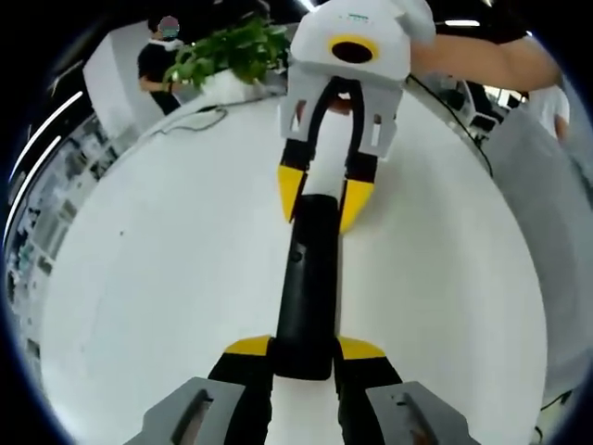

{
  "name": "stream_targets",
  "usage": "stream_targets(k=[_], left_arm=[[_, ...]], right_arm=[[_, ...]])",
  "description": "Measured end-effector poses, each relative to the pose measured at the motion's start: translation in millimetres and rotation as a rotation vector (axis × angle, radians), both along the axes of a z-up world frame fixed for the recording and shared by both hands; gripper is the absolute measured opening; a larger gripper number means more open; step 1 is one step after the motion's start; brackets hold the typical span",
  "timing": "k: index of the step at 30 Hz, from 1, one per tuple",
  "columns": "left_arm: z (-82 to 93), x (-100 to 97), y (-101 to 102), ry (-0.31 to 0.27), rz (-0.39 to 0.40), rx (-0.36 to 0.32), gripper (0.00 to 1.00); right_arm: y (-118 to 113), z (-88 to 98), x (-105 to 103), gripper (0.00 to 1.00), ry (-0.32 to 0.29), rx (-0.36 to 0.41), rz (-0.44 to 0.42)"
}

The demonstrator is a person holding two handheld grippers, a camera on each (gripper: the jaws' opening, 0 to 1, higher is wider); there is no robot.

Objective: Press the specified remote control buttons in sequence, fully releasing each button before pressing the next.

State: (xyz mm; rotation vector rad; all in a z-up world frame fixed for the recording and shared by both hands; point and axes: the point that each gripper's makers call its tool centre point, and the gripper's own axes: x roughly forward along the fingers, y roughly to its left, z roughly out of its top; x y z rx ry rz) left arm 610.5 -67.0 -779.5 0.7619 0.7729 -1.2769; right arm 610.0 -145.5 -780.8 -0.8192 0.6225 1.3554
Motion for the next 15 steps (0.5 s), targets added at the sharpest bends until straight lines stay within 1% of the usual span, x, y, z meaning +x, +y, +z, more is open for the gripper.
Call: stream_targets(k=[7, 15], left_arm=[[-0.7, 1.0, 1.4, 0.026, 0.021, -0.016, 0.24], [-1.0, 1.1, 1.2, 0.035, 0.016, -0.026, 0.24]], right_arm=[[-0.1, -1.0, 0.6, 0.21, 0.034, 0.007, -0.016], [-0.1, -1.3, 0.6, 0.21, 0.048, 0.013, -0.015]])
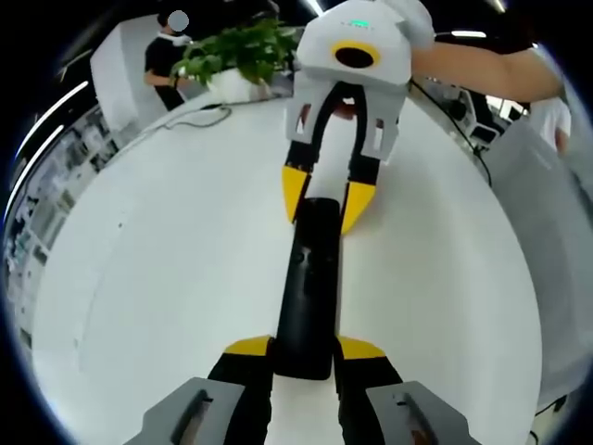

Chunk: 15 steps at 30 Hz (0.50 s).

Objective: Press the specified remote control buttons in sequence, fully releasing each button before pressing the next.

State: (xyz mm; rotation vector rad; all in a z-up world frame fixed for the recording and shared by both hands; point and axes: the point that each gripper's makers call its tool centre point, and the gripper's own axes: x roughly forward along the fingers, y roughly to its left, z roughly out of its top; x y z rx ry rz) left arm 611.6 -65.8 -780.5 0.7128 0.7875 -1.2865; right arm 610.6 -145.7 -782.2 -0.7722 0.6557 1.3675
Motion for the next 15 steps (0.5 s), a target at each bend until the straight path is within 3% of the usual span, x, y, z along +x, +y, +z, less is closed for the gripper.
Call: stream_targets(k=[15], left_arm=[[0.3, -0.5, -0.6, -0.018, -0.007, -0.003, 0.24]], right_arm=[[0.1, -0.5, -0.1, 0.22, 0.005, 0.000, 0.005]])
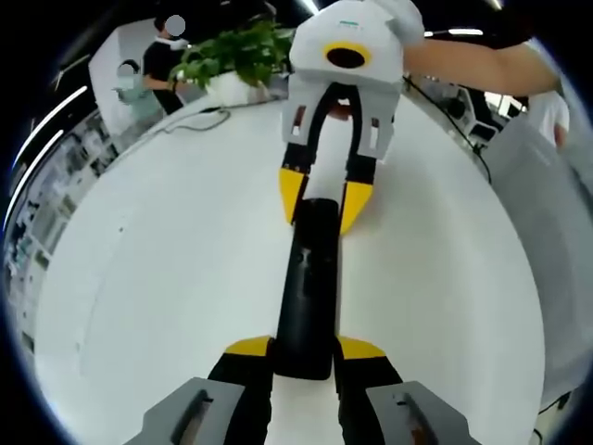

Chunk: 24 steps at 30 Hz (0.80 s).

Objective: Press the specified remote control buttons in sequence, fully releasing each button before pressing the next.

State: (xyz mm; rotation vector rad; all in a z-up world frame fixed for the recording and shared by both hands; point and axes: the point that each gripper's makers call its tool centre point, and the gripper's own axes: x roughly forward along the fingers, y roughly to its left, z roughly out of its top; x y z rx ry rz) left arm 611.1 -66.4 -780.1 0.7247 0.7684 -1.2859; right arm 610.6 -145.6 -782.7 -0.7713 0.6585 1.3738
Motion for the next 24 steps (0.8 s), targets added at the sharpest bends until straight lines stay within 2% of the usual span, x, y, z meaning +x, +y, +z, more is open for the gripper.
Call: stream_targets(k=[16, 24], left_arm=[[1.7, -1.6, -0.9, -0.041, -0.010, -0.023, 0.25], [2.7, 1.7, 0.6, -0.056, 0.018, -0.051, 0.30]], right_arm=[[0.0, -0.2, 0.5, 0.23, -0.004, 0.001, 0.003], [-3.0, 0.4, -0.1, 0.27, 0.004, 0.003, -0.014]])
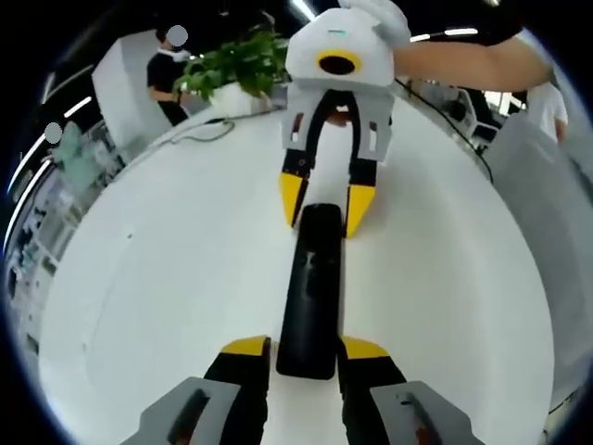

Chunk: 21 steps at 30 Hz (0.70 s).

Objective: Press the specified remote control buttons in sequence, fully releasing each button before pressing the next.

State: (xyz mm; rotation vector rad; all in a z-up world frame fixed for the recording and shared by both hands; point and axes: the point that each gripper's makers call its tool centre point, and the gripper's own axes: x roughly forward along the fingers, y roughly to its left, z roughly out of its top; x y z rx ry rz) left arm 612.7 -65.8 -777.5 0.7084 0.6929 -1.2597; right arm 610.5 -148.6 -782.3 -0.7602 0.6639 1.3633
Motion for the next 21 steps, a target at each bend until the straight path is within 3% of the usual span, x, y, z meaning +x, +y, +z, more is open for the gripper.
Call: stream_targets(k=[12, 21], left_arm=[[1.9, 0.7, 7.9, -0.012, 0.064, -0.032, 0.35], [13.8, 0.6, 14.6, -0.034, 0.183, -0.133, 0.43]], right_arm=[[3.6, 10.4, -0.9, 0.29, 0.033, 0.096, -0.064], [4.2, 19.9, -1.4, 0.31, 0.043, 0.198, -0.166]])
